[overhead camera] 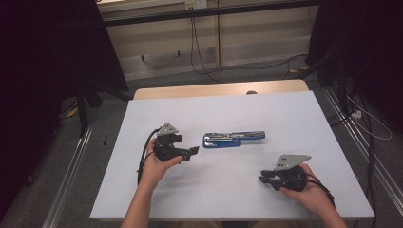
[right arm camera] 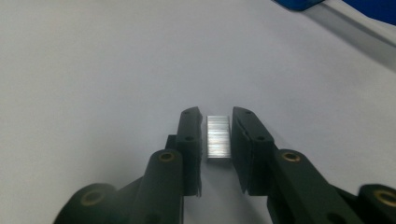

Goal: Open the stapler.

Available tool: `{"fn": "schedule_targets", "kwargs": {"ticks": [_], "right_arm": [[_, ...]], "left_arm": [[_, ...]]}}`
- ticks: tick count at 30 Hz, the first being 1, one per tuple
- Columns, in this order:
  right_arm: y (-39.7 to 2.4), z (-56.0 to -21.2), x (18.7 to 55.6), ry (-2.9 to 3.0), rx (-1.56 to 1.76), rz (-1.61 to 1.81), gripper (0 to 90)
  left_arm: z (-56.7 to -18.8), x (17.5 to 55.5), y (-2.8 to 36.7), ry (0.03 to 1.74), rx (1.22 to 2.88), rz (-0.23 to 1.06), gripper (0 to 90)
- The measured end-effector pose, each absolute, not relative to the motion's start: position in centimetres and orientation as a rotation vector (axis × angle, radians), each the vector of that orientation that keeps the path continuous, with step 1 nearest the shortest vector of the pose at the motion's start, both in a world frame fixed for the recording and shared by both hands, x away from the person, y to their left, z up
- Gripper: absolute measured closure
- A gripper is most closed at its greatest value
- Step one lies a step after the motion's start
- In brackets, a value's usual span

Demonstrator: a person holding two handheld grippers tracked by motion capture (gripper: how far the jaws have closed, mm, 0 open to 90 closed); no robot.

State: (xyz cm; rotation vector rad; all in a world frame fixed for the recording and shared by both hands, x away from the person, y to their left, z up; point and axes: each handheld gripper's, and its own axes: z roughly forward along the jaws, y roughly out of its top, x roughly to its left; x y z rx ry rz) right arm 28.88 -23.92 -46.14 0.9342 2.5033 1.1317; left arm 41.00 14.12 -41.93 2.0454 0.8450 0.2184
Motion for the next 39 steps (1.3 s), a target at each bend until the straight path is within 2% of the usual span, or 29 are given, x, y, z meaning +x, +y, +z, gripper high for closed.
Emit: {"fn": "schedule_targets", "kwargs": {"ticks": [12, 21, 39], "right_arm": [[-24.3, -45.9, 29.3, 2.479, 0.979, 1.164, 79.4], [-24.1, -45.2, 31.4, 2.471, 1.005, 1.23, 79.4], [-21.8, -39.6, 36.8, 2.463, 0.826, 1.275, 79.4]], "left_arm": [[-41.7, 41.0, 14.9, 0.856, 2.039, 0.241, 13.0], [-41.8, 41.1, 15.4, 0.866, 2.041, 0.244, 12.3], [-41.9, 40.8, 15.5, 0.855, 2.057, 0.245, 11.5]]}}
